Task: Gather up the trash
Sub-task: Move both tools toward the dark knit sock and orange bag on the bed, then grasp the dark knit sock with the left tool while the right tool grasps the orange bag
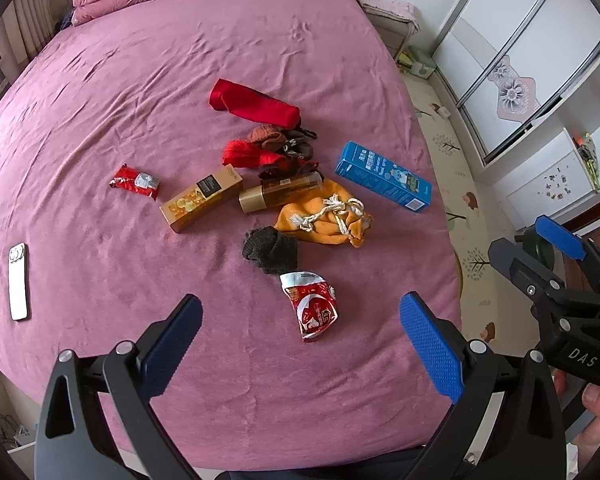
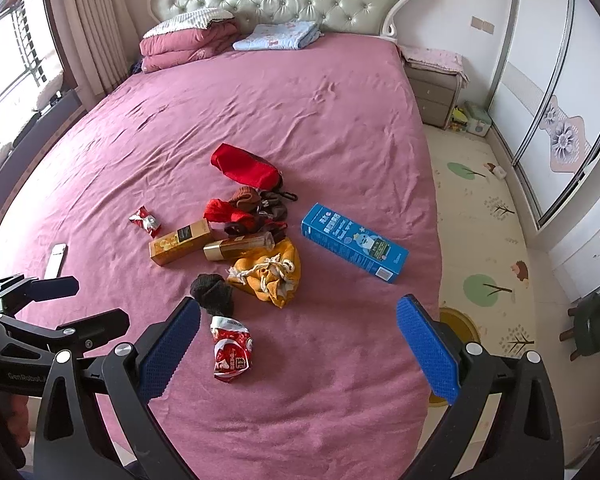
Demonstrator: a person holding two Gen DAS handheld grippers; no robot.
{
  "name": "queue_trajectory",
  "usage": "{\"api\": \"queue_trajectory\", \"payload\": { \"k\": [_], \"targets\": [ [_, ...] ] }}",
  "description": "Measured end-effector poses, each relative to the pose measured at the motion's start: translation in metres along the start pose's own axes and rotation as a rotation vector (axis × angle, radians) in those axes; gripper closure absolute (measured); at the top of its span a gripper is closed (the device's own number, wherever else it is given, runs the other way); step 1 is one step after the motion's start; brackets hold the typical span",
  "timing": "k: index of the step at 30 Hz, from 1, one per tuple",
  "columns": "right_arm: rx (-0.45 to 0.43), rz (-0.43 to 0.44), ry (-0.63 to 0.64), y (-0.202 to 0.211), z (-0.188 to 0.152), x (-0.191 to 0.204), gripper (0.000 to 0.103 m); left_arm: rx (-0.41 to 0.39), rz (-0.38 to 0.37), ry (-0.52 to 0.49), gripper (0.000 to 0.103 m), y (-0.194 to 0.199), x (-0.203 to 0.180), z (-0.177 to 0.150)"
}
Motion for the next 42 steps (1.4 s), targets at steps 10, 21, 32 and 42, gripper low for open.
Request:
{"api": "queue_trajectory", "payload": {
  "k": [10,21,32,42],
  "targets": [
    [0.041,0.018,-0.005,-0.019,-0.006,-0.002,0.009,0.039,0.008,0.008,0.004,-0.015,0.004,0.001],
    [0.087,0.041,-0.021,-0.055,-0.007,-0.008,0.009,0.092,0.003,0.069,0.004,-0.048,0.013,0.003],
    [0.173,0.075,-0.05,-0.108,-0.021,-0.016,0.009,0.183,0.057,0.074,0.004,-0.11,0.036,-0.015],
    [0.252,0.108,-0.073,-0.161,-0.038,-0.011,0.009,0.251,0.07,0.104,0.004,-0.173,0.046,-0.026]
  ]
}}
Point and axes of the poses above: each gripper's, at about its wrist camera, not at the fingertips, and y roughly against the way its jaws point, x to its left, z to its top, the point moved 10 cm from there along -y, roughly the way its jaws point, and after that the axes turned 12 degrees about -x, right-handed, at the moved point
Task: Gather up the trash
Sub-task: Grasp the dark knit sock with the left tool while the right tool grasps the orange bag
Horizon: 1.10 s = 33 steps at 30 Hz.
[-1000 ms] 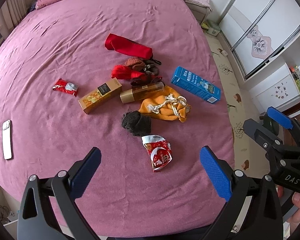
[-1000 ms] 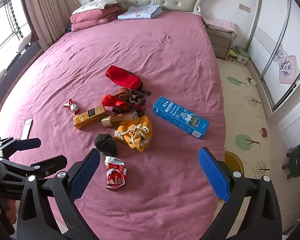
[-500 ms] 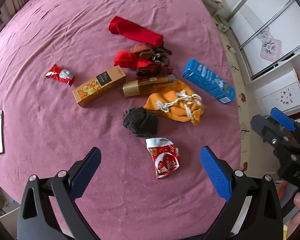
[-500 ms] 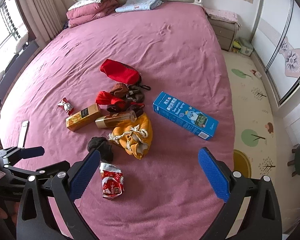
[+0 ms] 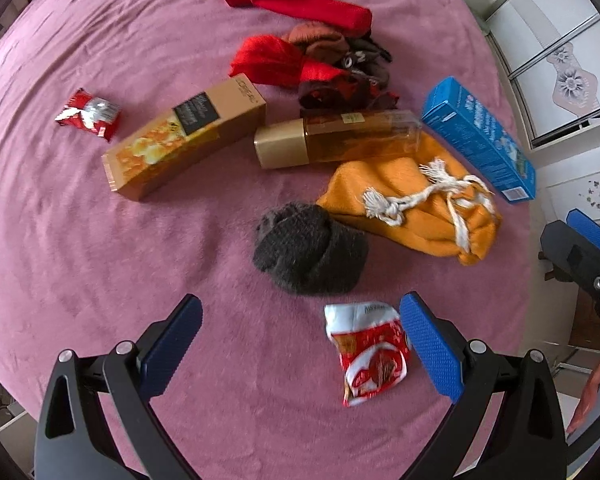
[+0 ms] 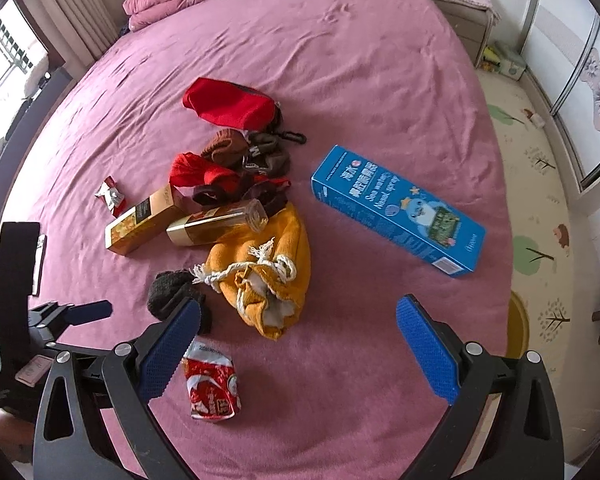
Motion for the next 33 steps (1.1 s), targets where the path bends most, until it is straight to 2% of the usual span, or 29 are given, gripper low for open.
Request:
{"api": "queue_trajectory", "payload": {
  "k": [7,8,10,11,12,19,20,21,22,23,25,29,33],
  "targets": [
    [0.043,0.022,-0.012,-0.028,0.0,-0.002,0.009,0.053,0.0,-0.014,0.005,-0.043,-0.005,0.002],
    [0.047,0.023,-0.014,-0.031,-0.001,-0.002,0.009,0.058,-0.001,-0.01,0.008,-0.047,-0.004,0.002],
    [0.061,0.014,-0.013,-0.036,-0.003,-0.004,0.009,0.079,0.011,-0.013,0.021,-0.056,-0.003,0.002],
    [0.067,0.009,-0.018,-0.04,-0.004,-0.005,0.009,0.097,0.02,-0.015,0.033,-0.06,-0.001,0.0],
    [0.071,0.013,-0.024,-0.041,-0.004,-0.005,0.009,0.113,0.028,-0.01,0.037,-0.063,0.003,-0.001],
    [0.106,0.036,-0.038,-0.054,-0.012,0.005,0.009,0.12,-0.047,0.021,0.053,-0.064,0.011,0.002],
    [0.112,0.038,-0.041,-0.057,-0.014,0.006,0.011,0.122,-0.057,0.028,0.057,-0.065,0.013,0.003],
    [0.117,0.039,-0.043,-0.059,-0.015,0.009,0.012,0.124,-0.068,0.037,0.065,-0.066,0.015,0.004],
    [0.135,0.049,-0.049,-0.063,-0.017,0.011,0.018,0.129,-0.082,0.046,0.066,-0.065,0.017,0.005],
    [0.147,0.052,-0.055,-0.066,-0.019,0.013,0.03,0.129,-0.091,0.053,0.066,-0.063,0.016,0.006],
    [0.192,0.07,-0.083,-0.073,-0.025,0.016,0.048,0.125,-0.101,0.06,0.069,-0.064,0.02,0.007],
    [0.184,0.059,-0.116,-0.066,-0.026,0.011,0.056,0.117,-0.109,0.053,0.07,-0.048,0.028,0.009],
    [0.176,0.052,-0.144,-0.047,-0.032,0.003,0.058,0.102,-0.129,0.033,0.07,-0.026,0.026,0.006]
  ]
}}
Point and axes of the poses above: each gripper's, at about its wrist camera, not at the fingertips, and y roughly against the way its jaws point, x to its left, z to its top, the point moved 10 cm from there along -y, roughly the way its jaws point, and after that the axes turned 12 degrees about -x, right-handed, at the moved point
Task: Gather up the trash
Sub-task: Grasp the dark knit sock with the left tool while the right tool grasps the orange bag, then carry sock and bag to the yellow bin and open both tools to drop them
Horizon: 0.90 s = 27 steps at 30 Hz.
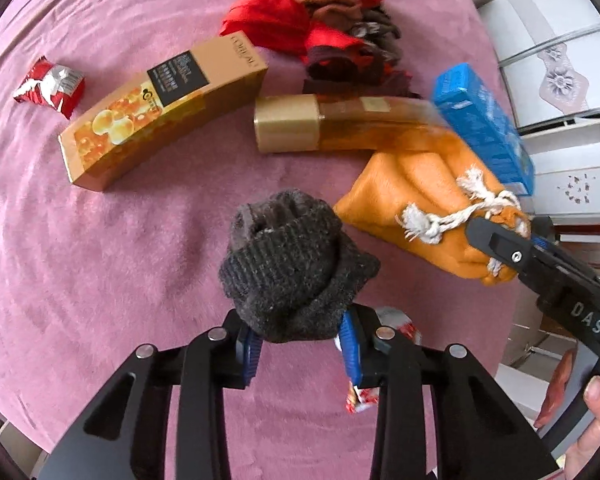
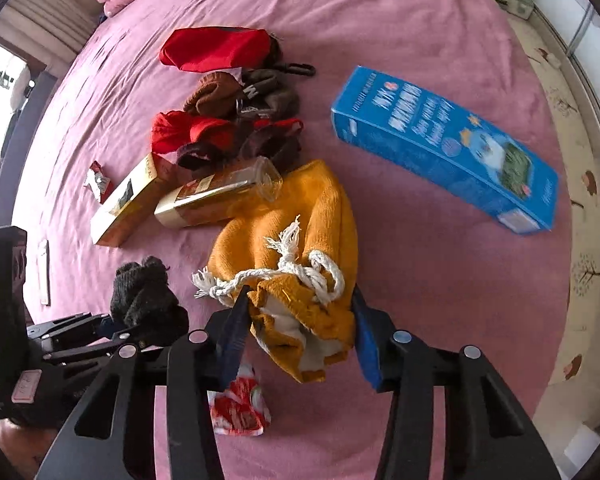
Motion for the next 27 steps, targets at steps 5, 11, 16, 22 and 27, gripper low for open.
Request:
{"api": "queue_trajectory", "payload": {
  "k": [5,11,16,22,27],
  "targets": [
    [-0.02,0.008,-0.054,0.034,-0.017,-0.02,0.058,0.006,-0.031,-0.034,0.07,0.013,-0.023,-0.008],
    [-0.073,-0.001,-0.132,0.079,-0.035,-0.053,0.058,0.02,-0.061,-0.11,0.07,0.018,-0.071,-0.033],
    [-0.121,-0.035,-0.186,0.111,-0.047,-0.093,0.058,0.037,-0.104,-0.175,0.07,0.021,-0.128,-0.064],
    [-0.167,-0.082,-0.287,0.145,-0.066,-0.156,0.058,0.076,-0.16,-0.27,0.07,0.015,-0.205,-0.085],
    [-0.196,-0.129,-0.391,0.172,-0.083,-0.225,0.058,0.112,-0.197,-0.345,0.07,0.002,-0.27,-0.1]
  ]
}}
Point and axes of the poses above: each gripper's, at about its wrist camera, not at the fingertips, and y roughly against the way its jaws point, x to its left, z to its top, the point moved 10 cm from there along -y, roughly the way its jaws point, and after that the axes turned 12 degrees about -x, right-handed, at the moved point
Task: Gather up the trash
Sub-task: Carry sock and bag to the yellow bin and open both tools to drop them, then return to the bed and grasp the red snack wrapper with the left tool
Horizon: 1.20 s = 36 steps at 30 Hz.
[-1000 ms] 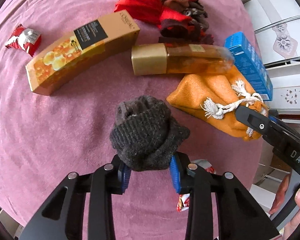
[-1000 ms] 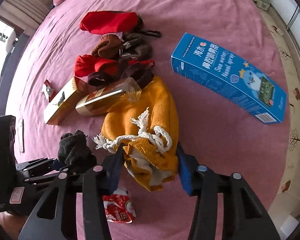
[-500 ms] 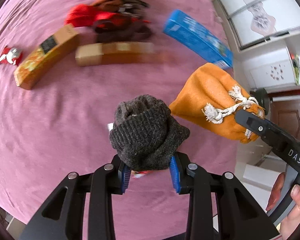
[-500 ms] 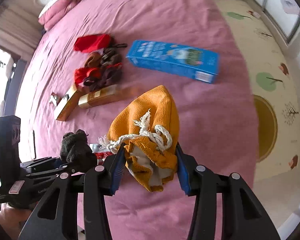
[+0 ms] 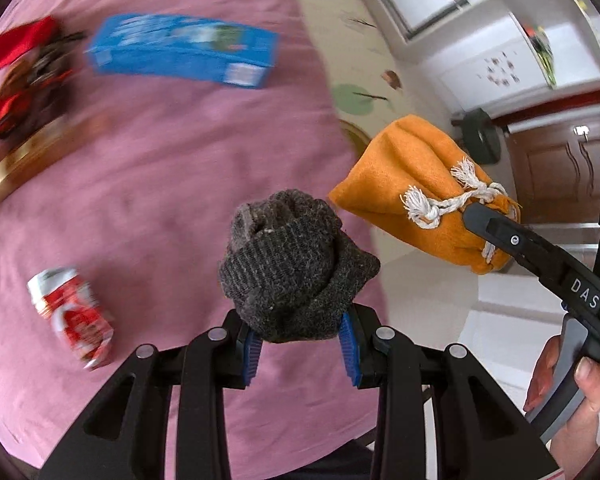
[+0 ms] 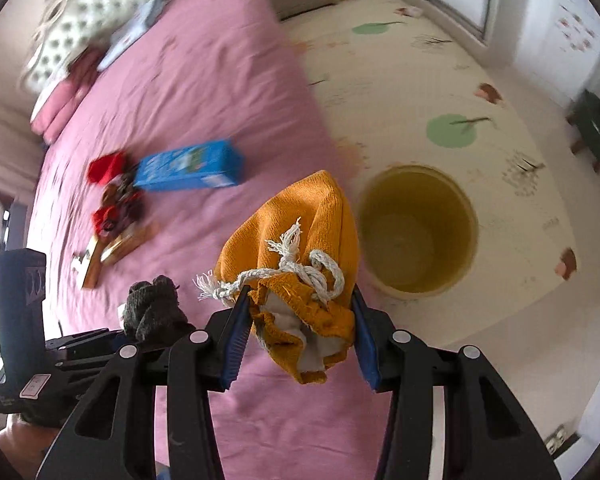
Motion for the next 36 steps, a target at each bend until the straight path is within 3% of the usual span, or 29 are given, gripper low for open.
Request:
{"api": "queue_trajectory", "payload": {
  "k": [5,14,16,17,18,21,28,36],
  "targets": [
    [-0.021,-0.056,-0.076,0.004,0.013,-0.063,0.058,0.035,-0.037,-0.066,0.07,-0.026,-0.043,0.011],
    [-0.047,-0.09,-0.199,-0.005,0.042,-0.13,0.055,0.074,-0.106,-0.196,0.068,-0.084,-0.117,0.044],
    [-0.069,-0.092,-0.217,-0.004,0.052,-0.139,0.05,0.072,-0.12,-0.211,0.055,-0.093,-0.127,0.054],
    [-0.091,-0.093,-0.236,-0.002,0.059,-0.144,0.034,0.067,-0.123,-0.215,0.029,-0.096,-0.13,0.058],
    [-0.115,-0.095,-0.255,0.002,0.065,-0.15,0.029,0.051,-0.112,-0.22,0.014,-0.098,-0.13,0.063],
    [-0.147,-0.108,-0.263,0.008,0.08,-0.161,0.03,0.035,-0.097,-0.229,0.014,-0.103,-0.129,0.075],
    [-0.135,-0.082,-0.232,0.004,0.08,-0.148,0.03,0.019,-0.042,-0.197,0.014,-0.09,-0.098,0.075],
    [-0.082,0.011,-0.12,-0.01,0.063,-0.076,0.031,-0.025,0.032,-0.121,0.014,-0.048,-0.039,0.059]
  ]
}}
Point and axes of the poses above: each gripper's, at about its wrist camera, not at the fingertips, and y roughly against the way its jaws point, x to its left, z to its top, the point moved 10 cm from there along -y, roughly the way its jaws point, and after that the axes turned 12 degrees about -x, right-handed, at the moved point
